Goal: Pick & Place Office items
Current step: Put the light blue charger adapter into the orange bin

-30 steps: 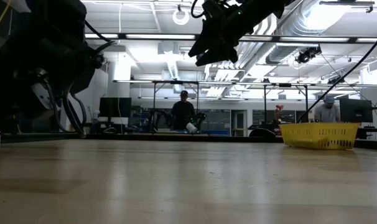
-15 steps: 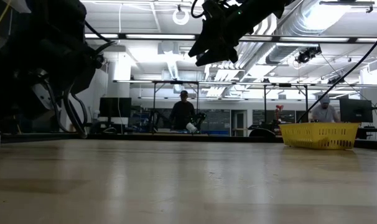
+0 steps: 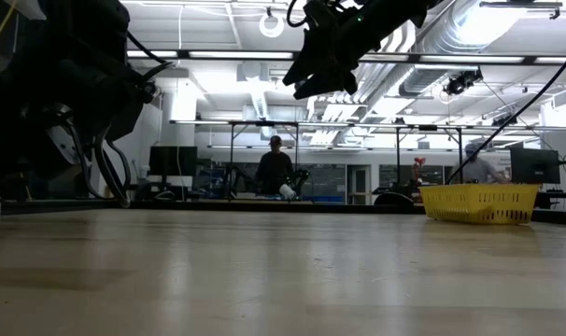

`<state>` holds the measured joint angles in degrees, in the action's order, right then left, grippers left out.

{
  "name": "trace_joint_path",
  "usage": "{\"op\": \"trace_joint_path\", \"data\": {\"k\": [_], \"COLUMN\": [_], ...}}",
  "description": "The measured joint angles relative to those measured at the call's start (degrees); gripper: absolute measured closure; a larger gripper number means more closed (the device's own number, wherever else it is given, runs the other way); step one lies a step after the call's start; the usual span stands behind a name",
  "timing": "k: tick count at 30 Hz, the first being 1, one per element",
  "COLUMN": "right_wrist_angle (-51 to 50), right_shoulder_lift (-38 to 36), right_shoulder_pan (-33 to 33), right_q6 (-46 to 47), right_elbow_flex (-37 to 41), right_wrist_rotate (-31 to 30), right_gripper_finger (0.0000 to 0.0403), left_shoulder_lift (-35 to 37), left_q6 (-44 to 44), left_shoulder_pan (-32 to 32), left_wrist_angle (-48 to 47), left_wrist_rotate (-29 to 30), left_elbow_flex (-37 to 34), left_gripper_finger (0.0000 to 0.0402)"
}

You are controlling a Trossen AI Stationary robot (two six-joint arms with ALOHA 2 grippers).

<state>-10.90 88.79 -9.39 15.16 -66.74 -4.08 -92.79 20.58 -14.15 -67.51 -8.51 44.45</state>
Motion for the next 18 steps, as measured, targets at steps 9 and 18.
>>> {"op": "trace_joint_path", "data": {"k": [9, 18], "right_wrist_angle": [0.00, -0.01], "right_shoulder_lift": [0.00, 0.00], "right_shoulder_pan": [0.00, 0.02], "right_q6": [0.02, 0.01], "right_elbow_flex": [0.00, 0.00], "right_wrist_rotate": [0.00, 0.01], "right_gripper_finger": [0.0192, 0.0192], "left_shoulder_lift": [0.00, 0.05], "left_q6": [-0.02, -0.02], "left_shoulder_pan": [-0.01, 1.14], "left_wrist_angle": [0.22, 0.92], "left_wrist_rotate": [0.00, -0.58], "left_elbow_flex": [0.00, 0.18], "left_gripper_finger": [0.0274, 0.0274]}}
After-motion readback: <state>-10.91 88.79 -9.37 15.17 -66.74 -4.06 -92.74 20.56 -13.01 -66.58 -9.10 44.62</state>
